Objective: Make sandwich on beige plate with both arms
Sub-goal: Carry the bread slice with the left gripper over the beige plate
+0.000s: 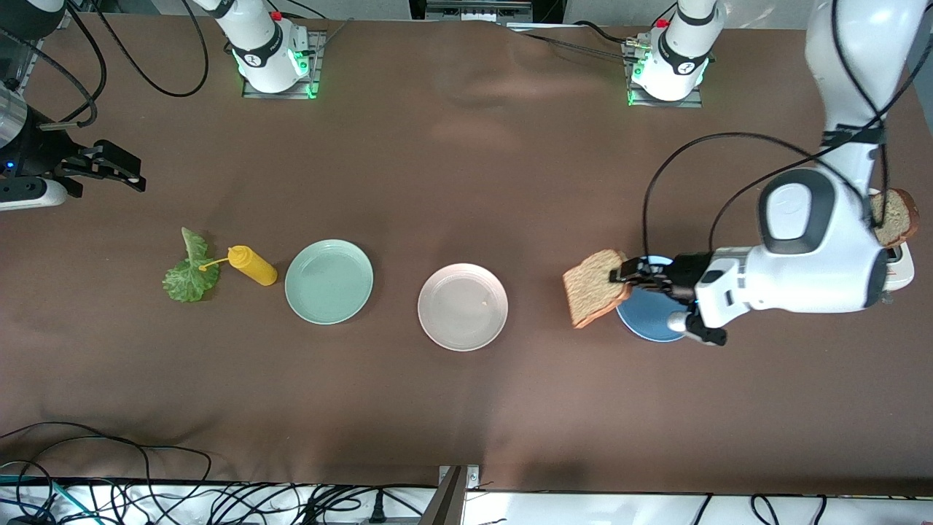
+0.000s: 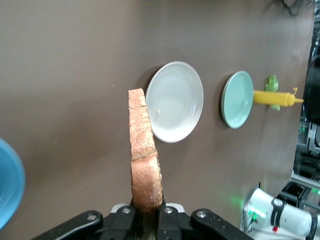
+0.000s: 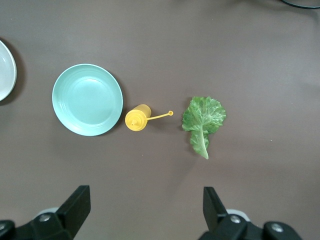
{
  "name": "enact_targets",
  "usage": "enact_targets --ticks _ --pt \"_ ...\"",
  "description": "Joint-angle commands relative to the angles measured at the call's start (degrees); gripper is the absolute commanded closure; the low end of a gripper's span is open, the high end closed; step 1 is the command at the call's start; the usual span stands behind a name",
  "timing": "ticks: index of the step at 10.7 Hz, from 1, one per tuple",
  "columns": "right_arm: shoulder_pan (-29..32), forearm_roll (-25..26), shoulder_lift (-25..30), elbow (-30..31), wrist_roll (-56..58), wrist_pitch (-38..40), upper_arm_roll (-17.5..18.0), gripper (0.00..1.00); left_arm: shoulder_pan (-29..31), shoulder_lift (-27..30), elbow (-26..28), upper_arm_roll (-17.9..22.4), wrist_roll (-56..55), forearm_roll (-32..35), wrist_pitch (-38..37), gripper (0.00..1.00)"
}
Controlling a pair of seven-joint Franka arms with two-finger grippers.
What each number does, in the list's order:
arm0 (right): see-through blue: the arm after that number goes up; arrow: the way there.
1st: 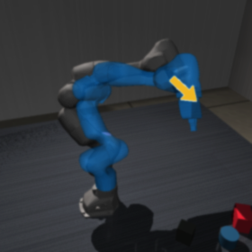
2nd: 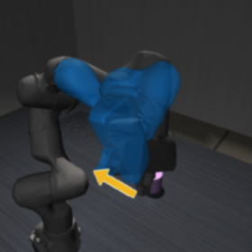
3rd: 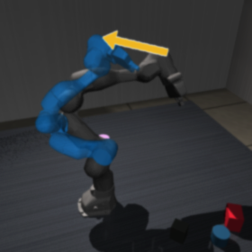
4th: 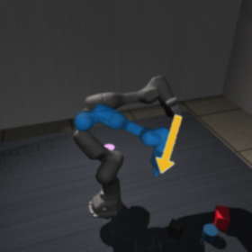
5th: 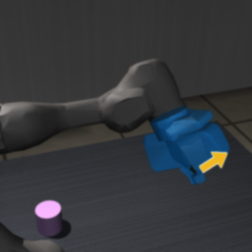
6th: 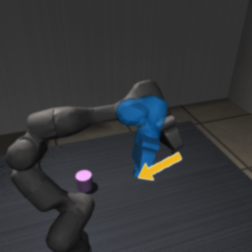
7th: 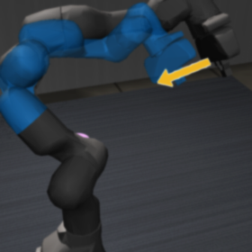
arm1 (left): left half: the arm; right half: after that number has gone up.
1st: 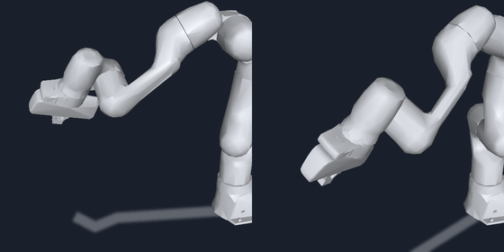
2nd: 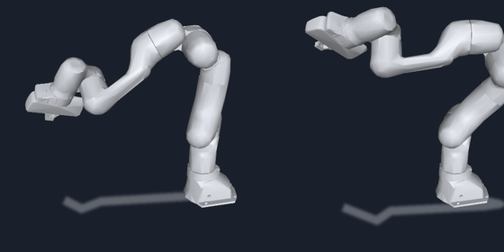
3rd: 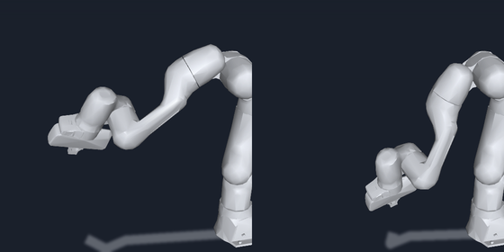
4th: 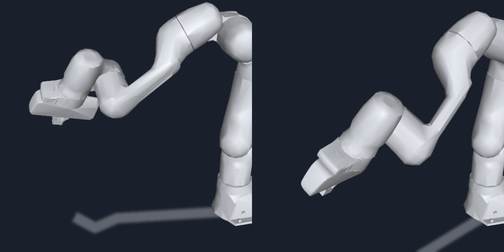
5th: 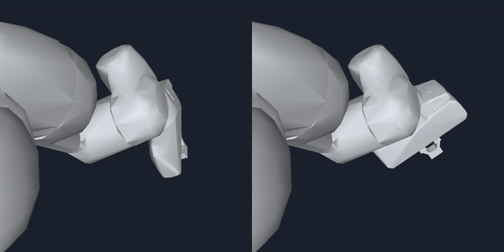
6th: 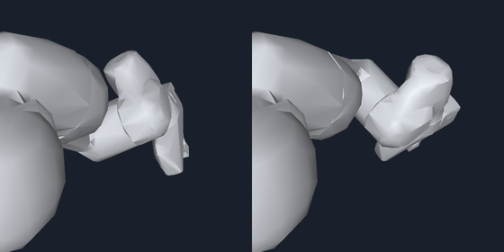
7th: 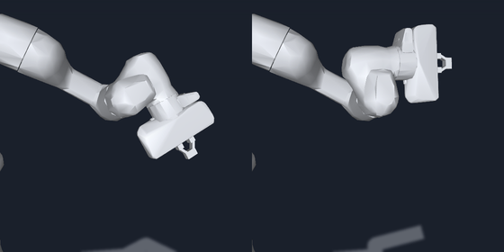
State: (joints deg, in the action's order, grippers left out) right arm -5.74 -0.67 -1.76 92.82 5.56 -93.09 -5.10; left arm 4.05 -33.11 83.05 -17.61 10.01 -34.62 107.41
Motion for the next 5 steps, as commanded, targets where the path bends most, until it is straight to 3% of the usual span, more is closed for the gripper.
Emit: enact_targets --ticks 1,5 --pt "0.0 -0.2 0.3 -0.5 0.6 0.5 -0.4 0.00 -4.2 -4.7 -1.5 0.5 -0.5 -5.3 7.1 1.00" --pt "0.5 -0.1 -0.2 -0.5 0.9 -0.1 -0.5 0.00 -12.9 -10.0 -1.7 0.5 0.4 -13.6 19.0 1.00"
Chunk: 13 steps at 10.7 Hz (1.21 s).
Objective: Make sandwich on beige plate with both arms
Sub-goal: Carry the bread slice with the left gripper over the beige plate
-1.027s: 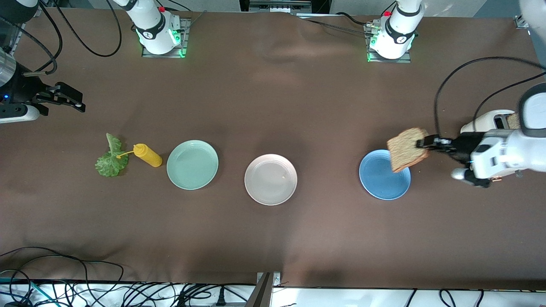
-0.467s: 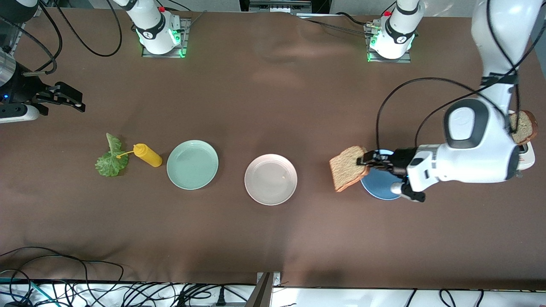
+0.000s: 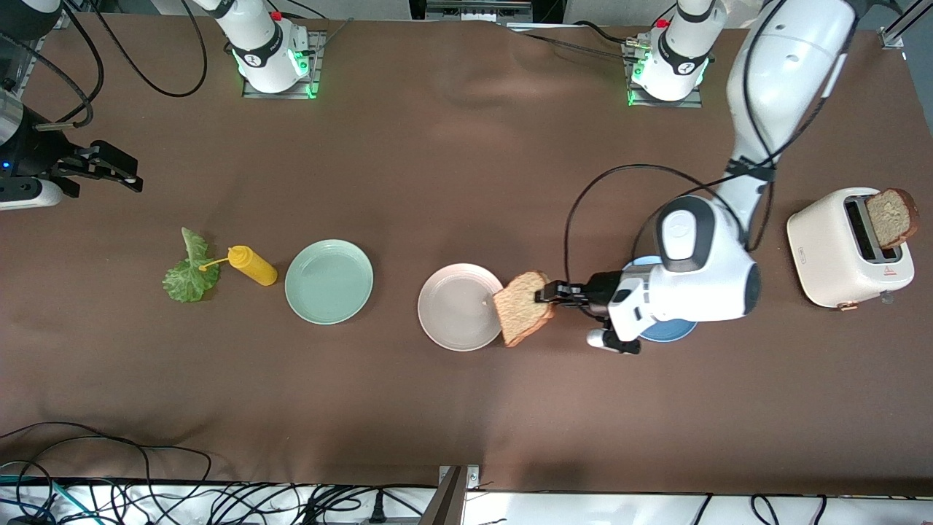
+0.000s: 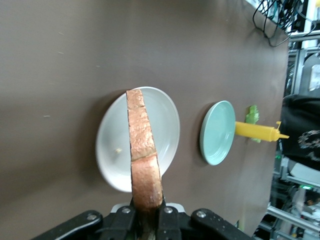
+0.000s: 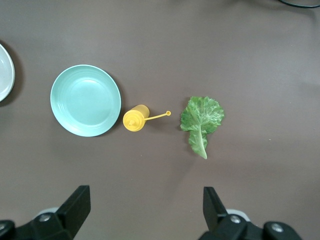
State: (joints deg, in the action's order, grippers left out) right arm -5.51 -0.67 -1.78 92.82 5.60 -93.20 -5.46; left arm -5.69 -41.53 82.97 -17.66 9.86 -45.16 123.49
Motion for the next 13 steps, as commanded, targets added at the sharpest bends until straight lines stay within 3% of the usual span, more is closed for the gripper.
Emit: enact_targets --ticks 1,6,11,12,13 --pt "0.2 0.0 -0.2 -0.5 0.8 -0.1 -0.2 0.00 -5.0 -2.5 -1.8 0.5 0.0 -3.4 6.1 1.00" --pt "2.0 0.0 -1.8 -0.5 0.8 -3.1 -0.9 0.00 -10.0 -7.1 -4.6 0.6 0.6 -12.5 10.7 1.00" --pt "2.8 0.6 -3.6 -0.4 0.8 -5.9 -1.0 0.00 -11.7 -11.3 -7.2 0.6 0.5 -12.8 15.9 1.00" --pt "2.6 0.7 -3.6 -0.4 0.8 -5.9 -1.0 0.00 -11.6 -11.3 -7.1 0.6 -0.1 -12.8 15.9 0.88" --pt "2.6 0.6 -3.6 -0.4 0.8 -5.9 -1.0 0.00 -11.7 -11.1 -6.9 0.6 -0.3 -12.8 16.3 0.49"
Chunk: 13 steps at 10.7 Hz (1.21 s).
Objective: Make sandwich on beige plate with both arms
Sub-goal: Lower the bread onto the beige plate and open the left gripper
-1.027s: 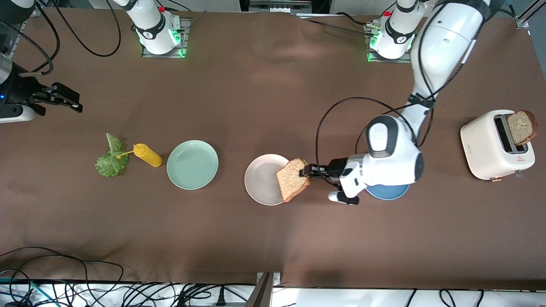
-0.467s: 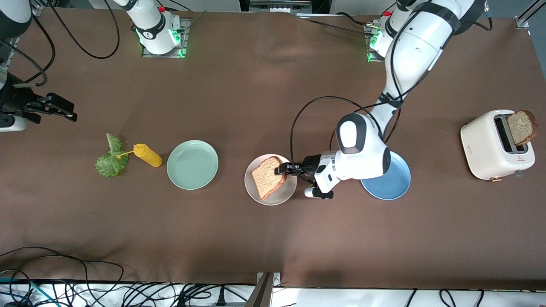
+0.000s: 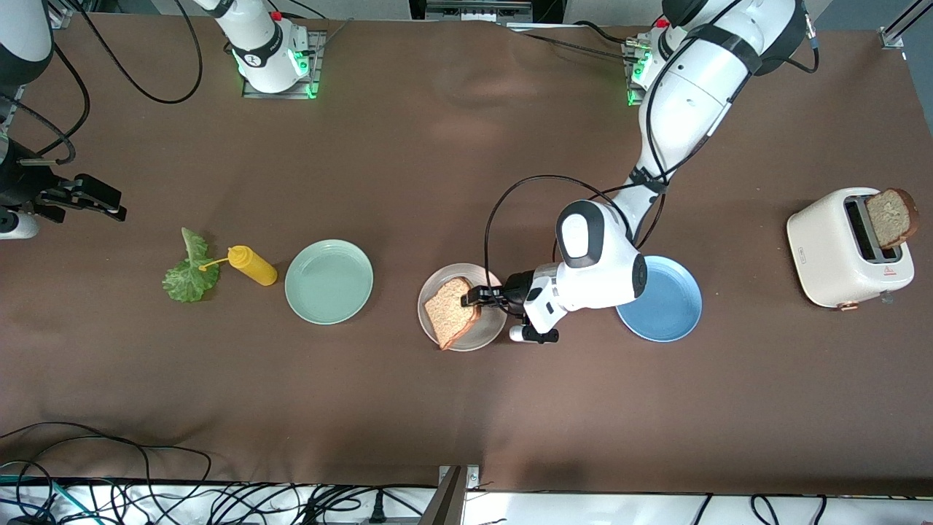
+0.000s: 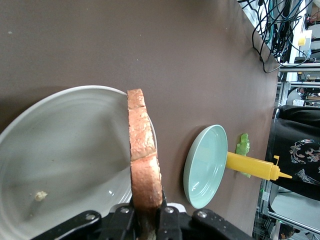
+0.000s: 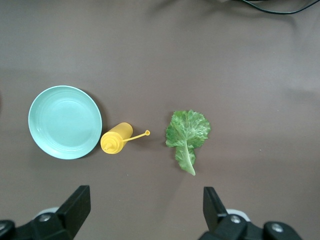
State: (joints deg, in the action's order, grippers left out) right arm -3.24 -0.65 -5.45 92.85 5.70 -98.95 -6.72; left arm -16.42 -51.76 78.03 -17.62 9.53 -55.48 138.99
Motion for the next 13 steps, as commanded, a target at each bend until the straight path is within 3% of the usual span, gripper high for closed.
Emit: enact_targets --ticks 1,2,6,11,13 --pt "0.3 0.6 0.1 -0.5 0.7 -0.2 0.4 0.00 -0.2 -0.7 -1.7 0.6 0.1 -2.6 0.8 0.21" --pt "0.2 0.6 0.1 -0.5 0.7 -0.1 0.4 0.00 -0.1 -0.7 -1.3 0.8 0.1 -2.4 1.0 0.00" --pt "-0.2 0.6 -0.6 -0.5 0.7 -0.1 0.7 0.00 2.4 0.3 2.6 1.1 0.2 -1.9 1.0 0.00" --pt "-0.2 0.3 -0.6 -0.6 0.4 -0.4 0.7 0.00 2.5 7.8 12.8 4.9 -0.4 -1.1 0.3 0.00" --pt "-0.3 0.6 -0.7 -0.5 0.5 -1.2 0.7 0.00 3.0 11.4 12.9 8.5 -2.9 8.7 -5.4 0.00"
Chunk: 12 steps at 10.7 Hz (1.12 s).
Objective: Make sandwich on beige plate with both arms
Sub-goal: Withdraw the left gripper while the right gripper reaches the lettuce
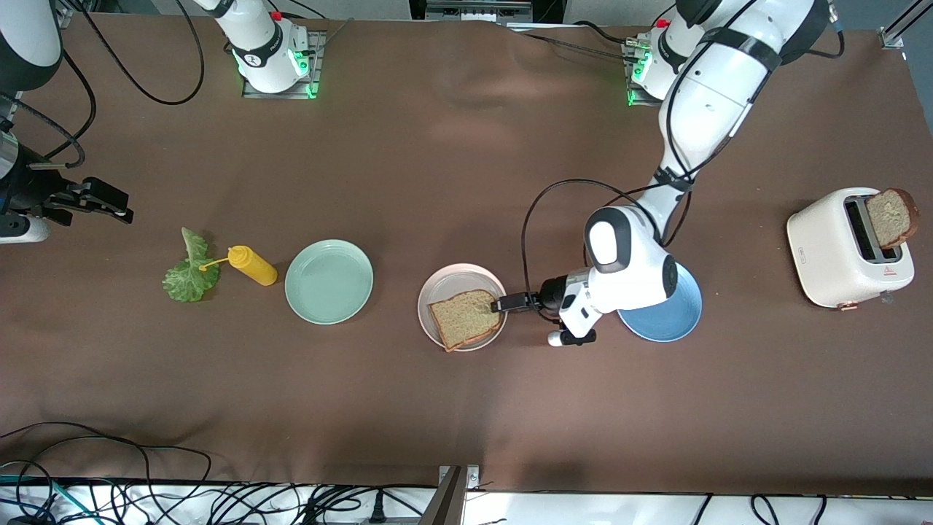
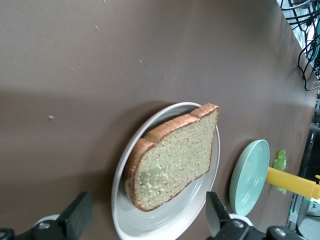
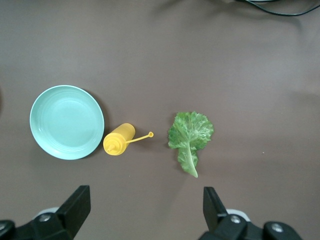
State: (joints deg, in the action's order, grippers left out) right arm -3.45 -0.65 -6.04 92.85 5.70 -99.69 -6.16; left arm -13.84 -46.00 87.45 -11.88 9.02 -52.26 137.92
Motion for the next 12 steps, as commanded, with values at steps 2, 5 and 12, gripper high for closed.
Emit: enact_targets --ticks 2,5,12 --pt "-0.1 0.6 -0.1 -0.6 0.4 -0.8 0.2 0.00 0.8 10.3 2.5 6.8 -8.9 17.0 -13.5 0.00" --pt "-0.1 1.1 -0.1 -0.6 0.7 -0.9 0.3 0.00 4.3 17.8 2.2 9.8 -9.5 31.1 -25.6 0.00" --pt "1.5 0.9 -0.7 0.1 1.7 1.5 -0.6 0.00 13.0 30.4 1.1 9.8 -9.0 53.3 -41.1 0.00"
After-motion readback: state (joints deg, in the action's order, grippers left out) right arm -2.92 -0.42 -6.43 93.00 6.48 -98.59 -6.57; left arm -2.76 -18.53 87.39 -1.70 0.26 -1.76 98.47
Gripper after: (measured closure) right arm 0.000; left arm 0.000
